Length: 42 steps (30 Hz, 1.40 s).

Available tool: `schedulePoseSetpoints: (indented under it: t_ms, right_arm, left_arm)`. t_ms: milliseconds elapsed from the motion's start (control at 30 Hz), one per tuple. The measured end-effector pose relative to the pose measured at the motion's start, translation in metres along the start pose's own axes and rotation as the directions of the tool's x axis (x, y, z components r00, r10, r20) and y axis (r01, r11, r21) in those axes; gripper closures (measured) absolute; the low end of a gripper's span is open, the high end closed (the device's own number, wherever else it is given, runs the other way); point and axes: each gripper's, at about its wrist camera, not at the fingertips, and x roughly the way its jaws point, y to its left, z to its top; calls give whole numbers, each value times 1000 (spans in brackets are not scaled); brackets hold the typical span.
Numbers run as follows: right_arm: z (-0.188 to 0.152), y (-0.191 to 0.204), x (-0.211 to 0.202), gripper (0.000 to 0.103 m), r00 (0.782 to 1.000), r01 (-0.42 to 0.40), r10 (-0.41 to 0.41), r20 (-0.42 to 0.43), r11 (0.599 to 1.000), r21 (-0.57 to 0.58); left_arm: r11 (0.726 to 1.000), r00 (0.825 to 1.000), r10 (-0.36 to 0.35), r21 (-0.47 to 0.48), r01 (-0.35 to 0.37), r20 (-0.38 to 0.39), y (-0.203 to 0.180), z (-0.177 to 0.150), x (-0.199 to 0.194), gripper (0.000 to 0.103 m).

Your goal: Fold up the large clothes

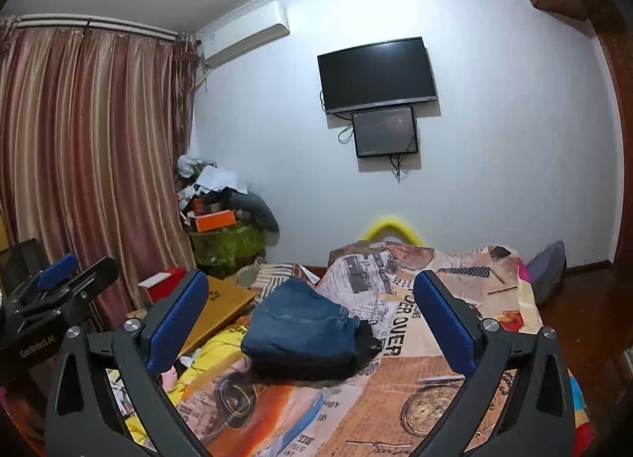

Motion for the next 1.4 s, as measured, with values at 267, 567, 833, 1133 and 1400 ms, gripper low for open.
schedulePoseSetpoints:
  t_ms: [267,567,833,1133,1400]
  right_arm:
    - [-8,3,-3,0,1000,-2,2,-15,1000,-17]
    - [-8,3,-5,0,1000,-8,8,-17,1000,-23]
    - [-12,2,-5,0,999,-10,9,-33,1000,-29]
    - [-14,0,-3,0,999,-11,10,-53,1000,-28]
    - [-14,-3,-3,0,998,-7,5,-60,1000,-31]
  left_arm:
    - [1000,1000,16,12,-16,-9,-1,-6,5,0]
    - [1000,999,21,8,-20,-26,-4,-11,12,0]
    - [999,999,34,14,-34,-30,-6,-17,18,0]
    - [999,998,30,29,-28,-54,-9,-23,28,0]
    - [1000,998,17,20,-16,-57,-7,-24,31,0]
